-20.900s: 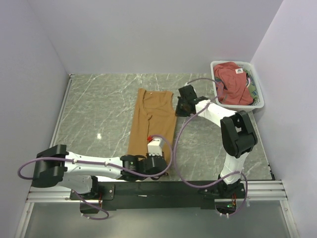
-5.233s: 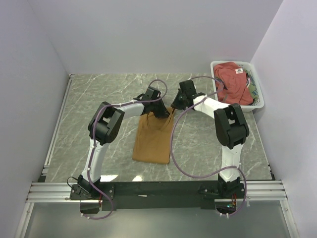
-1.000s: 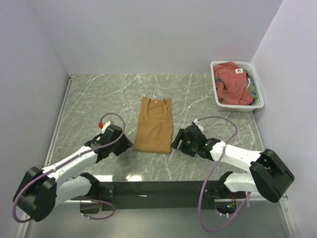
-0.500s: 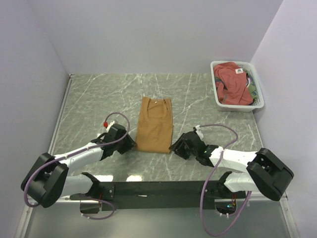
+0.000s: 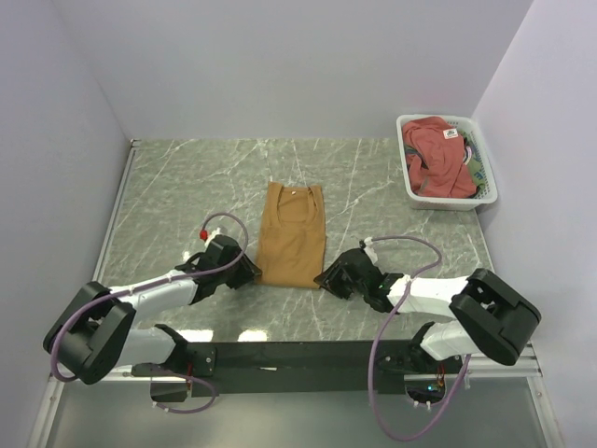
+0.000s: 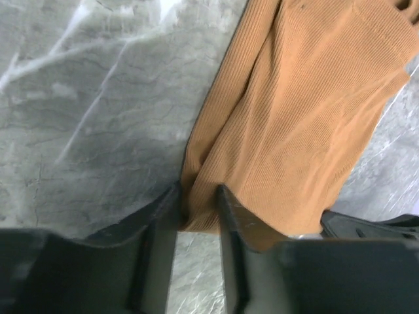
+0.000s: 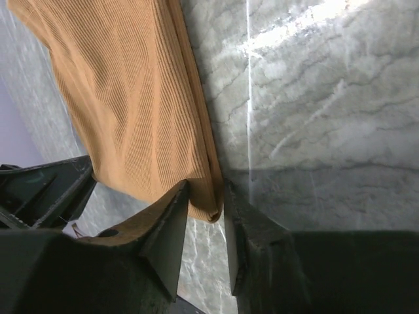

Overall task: Fold and stack the tank tops
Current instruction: Fold the tank top

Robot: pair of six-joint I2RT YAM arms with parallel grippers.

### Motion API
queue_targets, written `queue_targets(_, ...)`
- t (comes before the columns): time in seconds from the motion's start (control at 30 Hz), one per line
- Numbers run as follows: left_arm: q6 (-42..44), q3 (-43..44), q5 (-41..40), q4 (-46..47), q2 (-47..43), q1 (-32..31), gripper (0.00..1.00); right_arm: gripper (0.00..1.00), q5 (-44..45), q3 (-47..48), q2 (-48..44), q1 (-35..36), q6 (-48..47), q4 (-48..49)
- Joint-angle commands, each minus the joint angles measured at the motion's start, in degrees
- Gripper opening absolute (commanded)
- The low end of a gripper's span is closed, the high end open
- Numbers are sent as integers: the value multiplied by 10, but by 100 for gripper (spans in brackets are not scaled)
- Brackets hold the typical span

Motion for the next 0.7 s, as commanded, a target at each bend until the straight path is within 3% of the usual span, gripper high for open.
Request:
queue_targets(0.0, 0, -20, 8, -17, 16, -10, 34, 33, 12, -13, 30, 6, -10, -38)
queue_targets(0.17, 1, -21, 9, -17, 3, -20, 6, 5, 22, 2, 19, 5, -34, -64)
queue_targets(0.2, 3, -19, 9, -21, -2, -22, 4, 1, 24, 6, 14, 5, -47, -71)
queue_targets(0.43, -8, -8, 9, -95, -100, -48, 0, 0, 30, 14, -62, 25, -85, -148)
queue_targets(0.67, -56, -15, -8, -172, -213, -103, 1, 0, 68, 21, -141, 118, -66, -239)
